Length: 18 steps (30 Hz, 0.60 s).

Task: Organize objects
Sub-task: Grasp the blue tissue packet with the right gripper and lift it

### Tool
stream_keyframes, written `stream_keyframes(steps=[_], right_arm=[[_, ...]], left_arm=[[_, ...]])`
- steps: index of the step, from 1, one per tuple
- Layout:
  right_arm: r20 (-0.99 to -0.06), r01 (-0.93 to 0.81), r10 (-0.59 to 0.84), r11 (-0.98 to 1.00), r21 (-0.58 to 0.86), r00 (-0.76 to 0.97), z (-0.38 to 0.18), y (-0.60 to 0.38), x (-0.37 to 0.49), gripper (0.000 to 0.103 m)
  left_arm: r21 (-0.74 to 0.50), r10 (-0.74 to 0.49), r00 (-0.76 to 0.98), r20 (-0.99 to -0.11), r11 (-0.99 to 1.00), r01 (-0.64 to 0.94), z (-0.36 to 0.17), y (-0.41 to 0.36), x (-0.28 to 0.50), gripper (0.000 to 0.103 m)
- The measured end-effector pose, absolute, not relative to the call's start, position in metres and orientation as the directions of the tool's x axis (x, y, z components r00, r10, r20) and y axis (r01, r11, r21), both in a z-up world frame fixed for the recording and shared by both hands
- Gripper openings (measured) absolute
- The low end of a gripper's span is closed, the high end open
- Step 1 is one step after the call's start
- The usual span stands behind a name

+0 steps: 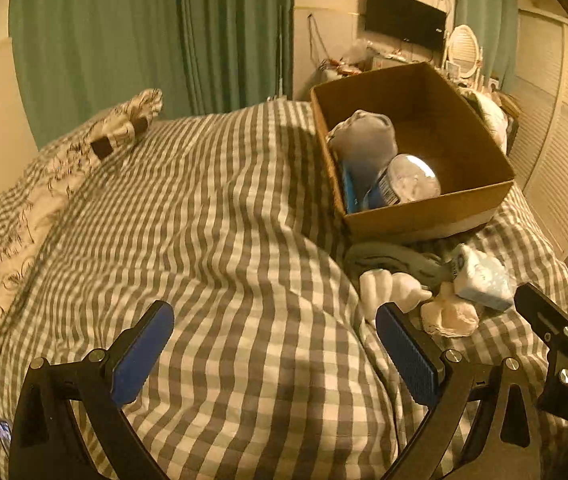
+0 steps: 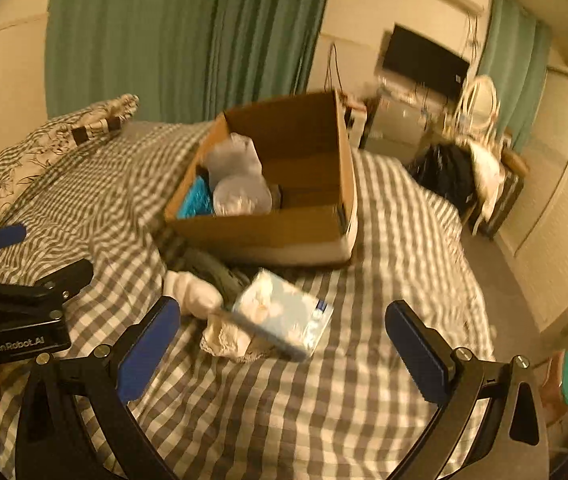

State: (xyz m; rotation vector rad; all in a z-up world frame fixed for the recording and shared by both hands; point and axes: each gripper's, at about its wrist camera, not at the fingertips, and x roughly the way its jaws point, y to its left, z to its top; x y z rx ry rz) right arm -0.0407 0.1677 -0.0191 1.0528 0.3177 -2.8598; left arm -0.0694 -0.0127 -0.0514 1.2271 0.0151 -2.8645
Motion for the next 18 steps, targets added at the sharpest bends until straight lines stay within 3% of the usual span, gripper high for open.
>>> stream_keyframes(steps=[7,18], right_arm=[[-0.677,0.108,0.005,-0.986,-0.124,-0.736,-0.028,0.182,-0.048,0.103],[-0.613,0.127,0.028,-0.97,-0.208,-0.79,0.014,0.171,-0.054,0.103]], left_arm=[[-0.019,-0.01,-0.69,-0.724,-0.999,0.035,-0.051,-0.017,-0.068,0.103],[-0.013,-0.024,-0.689,-0.724,-0.999,0.048,-0.042,-0.015,-0.071,0.103]])
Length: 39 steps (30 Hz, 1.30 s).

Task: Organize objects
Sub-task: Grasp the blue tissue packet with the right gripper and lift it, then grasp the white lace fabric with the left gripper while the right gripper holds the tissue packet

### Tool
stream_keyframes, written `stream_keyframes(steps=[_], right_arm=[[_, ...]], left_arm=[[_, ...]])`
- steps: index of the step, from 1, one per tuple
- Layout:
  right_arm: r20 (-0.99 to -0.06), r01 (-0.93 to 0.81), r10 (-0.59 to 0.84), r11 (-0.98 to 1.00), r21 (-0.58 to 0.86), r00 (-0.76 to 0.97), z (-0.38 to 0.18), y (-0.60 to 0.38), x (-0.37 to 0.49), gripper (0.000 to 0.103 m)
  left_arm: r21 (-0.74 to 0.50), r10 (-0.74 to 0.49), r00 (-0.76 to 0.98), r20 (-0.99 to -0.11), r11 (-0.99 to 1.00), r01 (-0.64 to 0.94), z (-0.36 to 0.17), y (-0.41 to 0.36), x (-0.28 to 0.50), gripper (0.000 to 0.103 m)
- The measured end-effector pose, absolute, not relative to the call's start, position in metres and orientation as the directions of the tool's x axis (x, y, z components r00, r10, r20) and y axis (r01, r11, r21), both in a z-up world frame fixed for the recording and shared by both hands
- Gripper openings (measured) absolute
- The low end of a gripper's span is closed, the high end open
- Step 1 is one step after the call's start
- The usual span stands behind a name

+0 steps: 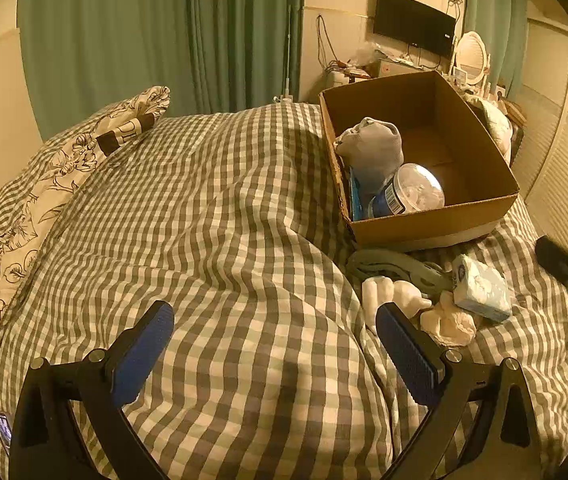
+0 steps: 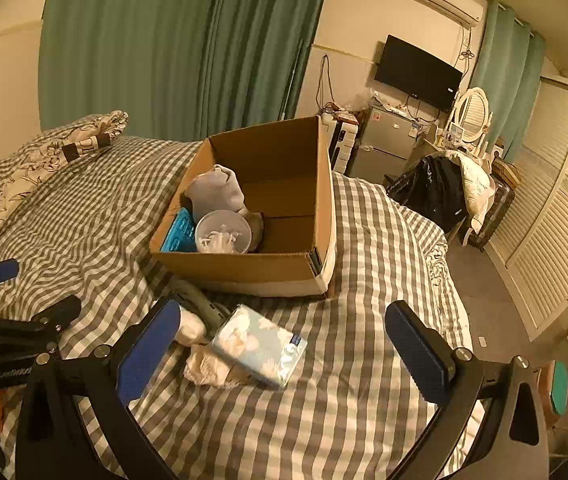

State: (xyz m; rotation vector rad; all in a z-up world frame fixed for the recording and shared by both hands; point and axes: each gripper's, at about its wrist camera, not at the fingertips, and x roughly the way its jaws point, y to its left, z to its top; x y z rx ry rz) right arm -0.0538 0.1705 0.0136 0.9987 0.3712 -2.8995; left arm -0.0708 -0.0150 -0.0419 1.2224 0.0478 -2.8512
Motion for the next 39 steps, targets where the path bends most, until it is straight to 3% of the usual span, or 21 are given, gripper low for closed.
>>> stream_keyframes(steps=[19,21,23,28,39], right_arm=[[-0.84,0.172,0.014,-0.977,-0.127,-0.542,-0.088,0.182,-0.13,0.102],[-0.845,0.182,0.002,-0.976,-0.118,-0.535,-0.089,0.182,-0.131,0.097],[-0.848,0.204,-0.025,-0.974,-0.099,-0.529,-0.089,0.183,-0.13,0.074],[-0.808,0.204,-0.018,-0.971,-0.127,-0.589,-0.074,0.182,-0.113,0.061],[-0.757,0.125,-0.024,-0.989,-0.077,-0.653,-0.036,0.224,-0.088,0.056]], left_arm=[[0.04,-0.035,-0.64,-0.768,-0.999,0.007,-0.059,0.008,-0.102,0.103],[0.035,-0.031,-0.635,-0.772,-0.999,0.006,-0.061,0.008,-0.101,0.103],[0.034,-0.031,-0.632,-0.774,-0.999,0.007,-0.062,0.008,-0.1,0.103],[0.04,-0.031,-0.622,-0.783,-0.999,0.0,-0.063,0.014,-0.098,0.103],[-0.02,0.091,-0.57,-0.816,-0.991,-0.13,-0.074,0.071,-0.112,0.102]])
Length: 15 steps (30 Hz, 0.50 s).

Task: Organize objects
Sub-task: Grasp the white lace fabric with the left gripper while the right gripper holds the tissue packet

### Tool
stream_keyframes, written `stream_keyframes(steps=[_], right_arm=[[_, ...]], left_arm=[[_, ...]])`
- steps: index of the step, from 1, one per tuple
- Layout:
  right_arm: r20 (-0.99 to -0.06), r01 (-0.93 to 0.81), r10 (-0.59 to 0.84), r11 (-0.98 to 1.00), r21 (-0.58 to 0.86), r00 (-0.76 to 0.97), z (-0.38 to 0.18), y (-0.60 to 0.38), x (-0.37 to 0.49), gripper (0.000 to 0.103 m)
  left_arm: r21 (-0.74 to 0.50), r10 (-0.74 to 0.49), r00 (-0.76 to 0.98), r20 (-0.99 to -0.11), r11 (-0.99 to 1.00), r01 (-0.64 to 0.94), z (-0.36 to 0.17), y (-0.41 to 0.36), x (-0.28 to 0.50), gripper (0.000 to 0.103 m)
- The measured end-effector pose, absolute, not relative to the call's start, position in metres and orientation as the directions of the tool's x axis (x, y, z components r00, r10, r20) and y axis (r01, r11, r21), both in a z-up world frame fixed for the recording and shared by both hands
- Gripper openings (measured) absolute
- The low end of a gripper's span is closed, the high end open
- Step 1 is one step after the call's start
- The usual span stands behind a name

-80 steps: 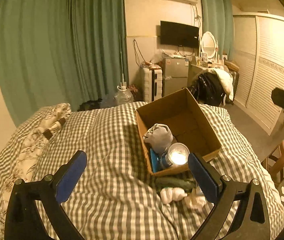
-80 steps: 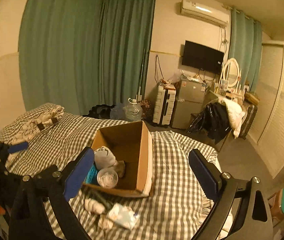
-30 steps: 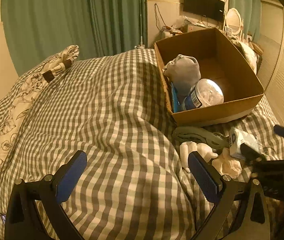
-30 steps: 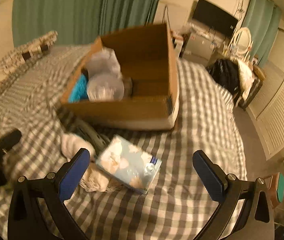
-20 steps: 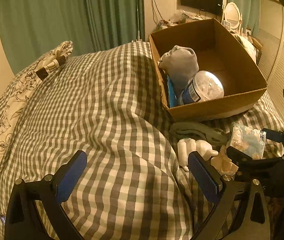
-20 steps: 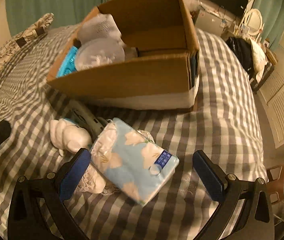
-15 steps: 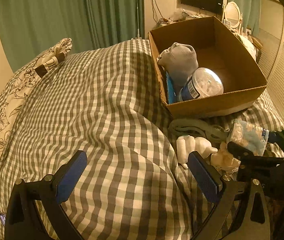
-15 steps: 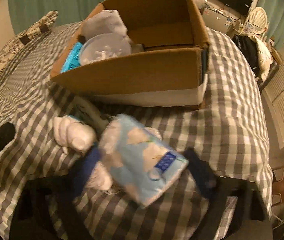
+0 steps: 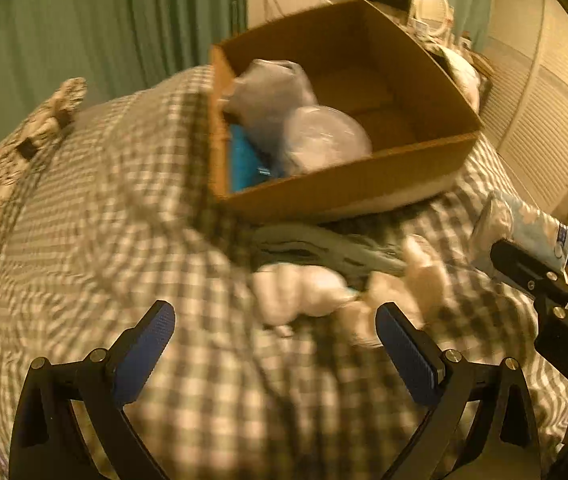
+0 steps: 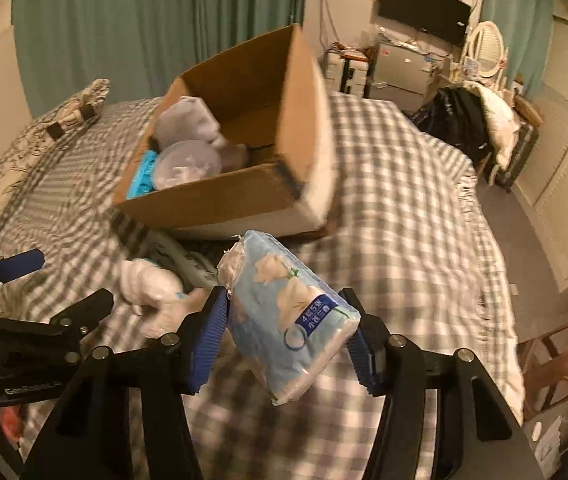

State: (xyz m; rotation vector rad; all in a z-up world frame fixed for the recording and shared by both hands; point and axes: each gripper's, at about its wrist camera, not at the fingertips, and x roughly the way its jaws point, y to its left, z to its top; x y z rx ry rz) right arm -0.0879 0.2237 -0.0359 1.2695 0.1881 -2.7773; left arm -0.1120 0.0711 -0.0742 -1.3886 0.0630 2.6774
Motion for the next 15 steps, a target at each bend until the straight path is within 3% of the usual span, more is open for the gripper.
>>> stream_keyframes(steps=[10,11,12,15], right_arm=[[-0.756,0.082,0.015,-0.993,-0.09,-0.654,-0.033,0.257,-0.083,0.056],[-0.757,0.081,0.02,-0.992,-0.095,-0.653,-0.033,0.259,-0.082,0.056],[-0.758,0.08,0.022,-0.992,-0.098,-0.652,-0.034,0.26,-0.081,0.056],[-0.759,0.077,0.022,-0.992,-0.095,-0.651,-0.034,0.263,-0.079,0.056]], left_arm=[[-0.046,0.182,-0.47,-0.864,-0.957,-0.287,-0.111,0.132,-0.127,0.083],[-0.041,0.181,-0.475,-0.862,-0.956,-0.29,-0.112,0.133,-0.128,0.077],[-0.056,0.197,-0.469,-0.861,-0.953,-0.297,-0.111,0.132,-0.128,0.055],[-0.115,0.259,-0.437,-0.861,-0.937,-0.329,-0.108,0.131,-0.123,0.028]])
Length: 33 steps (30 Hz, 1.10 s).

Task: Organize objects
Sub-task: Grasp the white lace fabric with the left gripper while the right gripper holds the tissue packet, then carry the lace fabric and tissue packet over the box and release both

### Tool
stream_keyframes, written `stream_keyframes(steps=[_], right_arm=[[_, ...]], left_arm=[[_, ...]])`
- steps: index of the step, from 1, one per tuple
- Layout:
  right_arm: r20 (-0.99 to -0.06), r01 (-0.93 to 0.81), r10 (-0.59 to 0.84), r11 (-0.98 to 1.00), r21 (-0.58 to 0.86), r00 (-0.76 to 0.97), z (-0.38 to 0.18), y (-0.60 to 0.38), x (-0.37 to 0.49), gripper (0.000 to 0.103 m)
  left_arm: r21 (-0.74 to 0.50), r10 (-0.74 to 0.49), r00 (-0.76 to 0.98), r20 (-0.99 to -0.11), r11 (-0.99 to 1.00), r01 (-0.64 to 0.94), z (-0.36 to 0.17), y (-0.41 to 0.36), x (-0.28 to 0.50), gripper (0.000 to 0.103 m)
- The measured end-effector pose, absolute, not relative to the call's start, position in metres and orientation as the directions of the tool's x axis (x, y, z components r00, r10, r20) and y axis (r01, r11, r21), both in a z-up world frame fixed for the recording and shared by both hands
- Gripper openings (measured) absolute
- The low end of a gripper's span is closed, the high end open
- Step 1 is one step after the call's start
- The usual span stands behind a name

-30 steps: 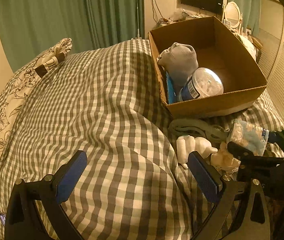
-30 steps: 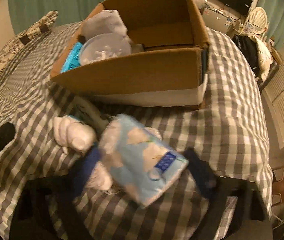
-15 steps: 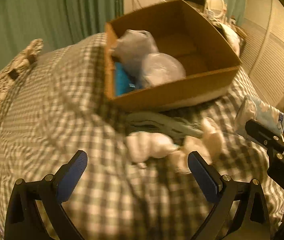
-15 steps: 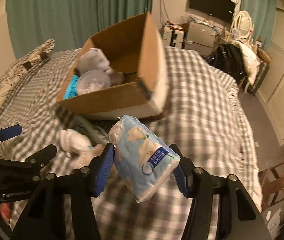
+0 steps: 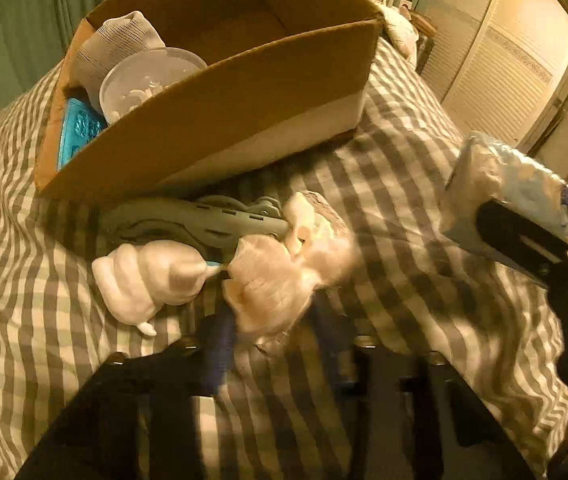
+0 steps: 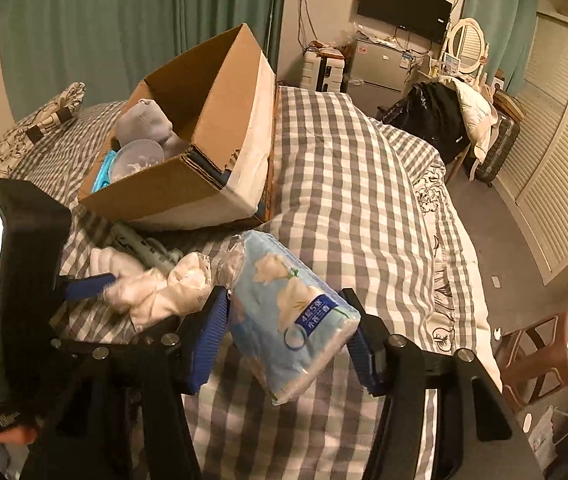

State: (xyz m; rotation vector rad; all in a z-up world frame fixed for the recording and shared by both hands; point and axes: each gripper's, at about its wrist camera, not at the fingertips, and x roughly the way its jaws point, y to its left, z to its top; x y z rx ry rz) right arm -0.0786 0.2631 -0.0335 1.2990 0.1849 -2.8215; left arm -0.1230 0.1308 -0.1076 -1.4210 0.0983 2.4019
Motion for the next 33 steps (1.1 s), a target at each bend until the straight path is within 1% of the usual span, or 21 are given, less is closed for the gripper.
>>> stream_keyframes(steps=[2,6,13,20,25,28,33], right_arm=[[-0.76,0.075,0.024,-0.993,-0.095,-0.649,-0.034,0.264,-0.076,0.056],[-0.758,0.08,0.022,-0.992,-0.098,-0.652,-0.029,0.257,-0.068,0.056],[-0.727,0.104,0.02,-0.987,-0.126,-0.686,0.001,0.241,-0.04,0.055],[-0.675,0.14,-0.007,-0.98,-0.142,-0.738,0.042,0.216,-0.01,0.056],[-0.651,0.17,-0.042,-0.976,-0.135,-0.758,0.059,0.196,-0.01,0.056],[-0.646,0.183,-0.053,-0.974,-0.135,-0.761,0.061,0.187,-0.018,0.056],[-0.646,0.183,-0.051,-0.973,-0.139,-0.762,0.058,0.184,-0.047,0.056]], left_arm=[[-0.064,0.234,-0.46,-0.856,-0.933,-0.355,-0.103,0.133,-0.114,0.015],[-0.095,0.263,-0.476,-0.839,-0.933,-0.348,-0.089,0.121,-0.101,0.009],[-0.112,0.286,-0.552,-0.783,-0.939,-0.326,-0.04,0.081,-0.071,0.008],[-0.095,0.243,-0.635,-0.734,-0.961,-0.258,0.006,0.035,-0.061,0.008],[-0.087,0.207,-0.662,-0.72,-0.974,-0.21,0.019,0.006,-0.064,0.008],[-0.093,0.196,-0.674,-0.712,-0.978,-0.186,0.022,-0.004,-0.073,0.008],[-0.094,0.2,-0.682,-0.703,-0.977,-0.189,0.025,-0.001,-0.104,0.008]])
